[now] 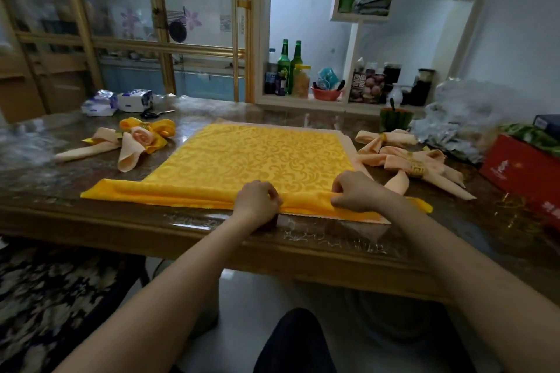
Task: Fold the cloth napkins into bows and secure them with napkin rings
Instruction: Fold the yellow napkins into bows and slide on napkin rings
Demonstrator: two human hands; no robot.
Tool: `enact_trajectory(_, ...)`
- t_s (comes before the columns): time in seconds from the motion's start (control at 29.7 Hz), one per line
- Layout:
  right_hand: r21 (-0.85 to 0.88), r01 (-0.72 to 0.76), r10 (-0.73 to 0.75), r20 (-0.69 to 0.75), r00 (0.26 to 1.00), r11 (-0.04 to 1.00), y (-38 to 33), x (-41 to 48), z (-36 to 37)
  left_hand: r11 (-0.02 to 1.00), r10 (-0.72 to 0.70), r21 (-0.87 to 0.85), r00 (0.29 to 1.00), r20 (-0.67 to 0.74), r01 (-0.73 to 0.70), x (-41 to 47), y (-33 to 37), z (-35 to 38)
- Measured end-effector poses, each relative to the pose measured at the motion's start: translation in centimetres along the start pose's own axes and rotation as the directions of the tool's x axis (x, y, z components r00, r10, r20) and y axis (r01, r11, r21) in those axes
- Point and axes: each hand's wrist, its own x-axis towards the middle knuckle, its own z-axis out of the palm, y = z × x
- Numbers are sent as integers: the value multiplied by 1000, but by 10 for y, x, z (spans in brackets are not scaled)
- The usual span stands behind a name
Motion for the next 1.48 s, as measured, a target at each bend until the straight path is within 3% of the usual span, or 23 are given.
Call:
enact_trajectory(0.1,257,66,-68,-1,998,964,-26,-21,-10,980,-144,-116,975,168,164,10,8,-11)
enact_trajectory(0.2,644,-38,-79,152,985,764,-66,-49,0,936,-228,-198,931,287,290,15,12,-20)
enact_trajectory(0.27,707,-15,-138,159,978,707,-87,-57,23,945,-205,-168,907,367,281,13,13,-29)
enact_trajectory(0.4,681,94,-361,262,895,727,-96,-59,44,977,-99,-132,900,423,170,14,4,-37)
enact_trajectory(0.44,690,114,-362,225,905,715,-92,-58,41,978,-75,-144,896,438,152,12,3,-39)
enact_trajectory(0.51,696,185,-226,-33,974,694,-84,-40,38,984,-38,-139,889,457,113,13,-3,-44)
enact_trajectory(0.57,582,251,-116,-260,959,774,-76,-16,39,983,-15,-157,897,443,94,17,-11,-42)
enact_trajectory(0.64,473,270,-181,-225,957,839,-70,2,48,975,31,-213,915,401,61,12,-14,-39)
enact_trajectory(0.74,455,286,-239,-160,958,844,-66,12,64,954,115,-298,953,281,-27,4,-20,-35)
enact_trajectory(0.84,431,302,-228,-215,950,850,-62,14,71,911,97,-406,995,30,-77,2,-41,-42)
enact_trajectory(0.91,399,306,-240,-207,948,864,-64,18,73,958,68,-276,996,-56,-81,6,-64,-53)
enact_trajectory(1.01,343,297,-262,-146,954,891,-65,23,67,995,25,-102,998,59,-19,12,-89,-68)
enact_trajectory(1.15,282,309,-297,-84,951,908,-67,30,55,997,46,49,976,214,-58,20,-86,-78)
enact_trajectory(1.31,295,341,-316,-129,940,893,-63,41,49,948,-69,306,889,453,-82,41,-74,-86)
enact_trajectory(1.38,301,330,-302,-134,944,895,-55,54,39,941,-78,326,873,481,-95,53,-64,-84)
enact_trajectory(1.48,337,287,-257,-133,957,897,-39,80,18,948,-47,309,926,374,-76,82,-41,-85)
